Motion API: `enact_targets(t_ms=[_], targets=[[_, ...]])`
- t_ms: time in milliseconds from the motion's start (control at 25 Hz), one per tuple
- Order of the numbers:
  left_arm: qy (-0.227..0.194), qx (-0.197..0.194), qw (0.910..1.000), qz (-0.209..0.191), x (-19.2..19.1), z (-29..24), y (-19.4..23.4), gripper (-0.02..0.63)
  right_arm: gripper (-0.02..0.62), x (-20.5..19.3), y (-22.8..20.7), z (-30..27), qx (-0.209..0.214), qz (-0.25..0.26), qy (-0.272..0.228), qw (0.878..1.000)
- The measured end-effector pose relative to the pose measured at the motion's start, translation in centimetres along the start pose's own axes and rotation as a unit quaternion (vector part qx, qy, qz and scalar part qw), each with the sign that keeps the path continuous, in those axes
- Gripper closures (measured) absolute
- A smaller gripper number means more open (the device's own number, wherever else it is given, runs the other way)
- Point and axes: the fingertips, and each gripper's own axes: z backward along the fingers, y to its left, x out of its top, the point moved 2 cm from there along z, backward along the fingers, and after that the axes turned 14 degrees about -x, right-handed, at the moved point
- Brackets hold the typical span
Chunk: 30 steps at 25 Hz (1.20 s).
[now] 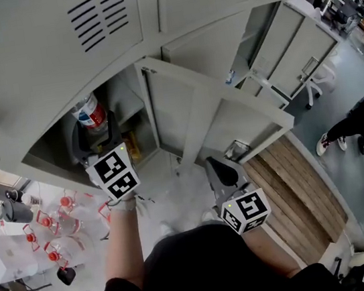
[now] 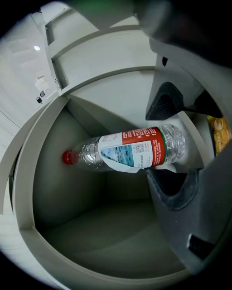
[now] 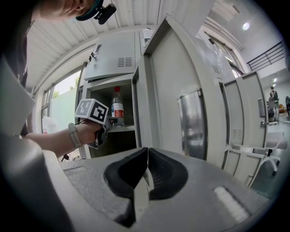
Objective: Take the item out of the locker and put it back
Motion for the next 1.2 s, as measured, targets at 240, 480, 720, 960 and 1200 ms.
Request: enact_targets(t_ms=[240,480,720,960,1200], targets=[[0.024,0.007,0.9997,0.001,-0.2,-0.3,0.2,0.304,0.595,-0.1,-0.2,0.1,0.002,-0.003,0.002,1.000],[0.021,0.014,0.9997,0.002,-0.2,-0.1,0.4,0.328,0.595,-0.2,-0.5,0.5,0.001,-0.006,0.002,1.000],[0.019,-0.005,0.9997,0.014,-0.3,0.2,0.3,0.331,0.595,-0.3,-0.5,0.8,0.005,-0.008,0.002,1.000],[0.018,-0.013,0.9995,0.024,-0.3,1.2,0.0,0.331,0.595,-0.3,-0.3,1.1,0.013,-0.009,0.001,1.000],[0.011,-0.010,0.9997,0.020,-0.3,2.3,-0.4,0.330,0.595,-0.5,-0.2,1.4,0.018,-0.010,0.001,1.000]])
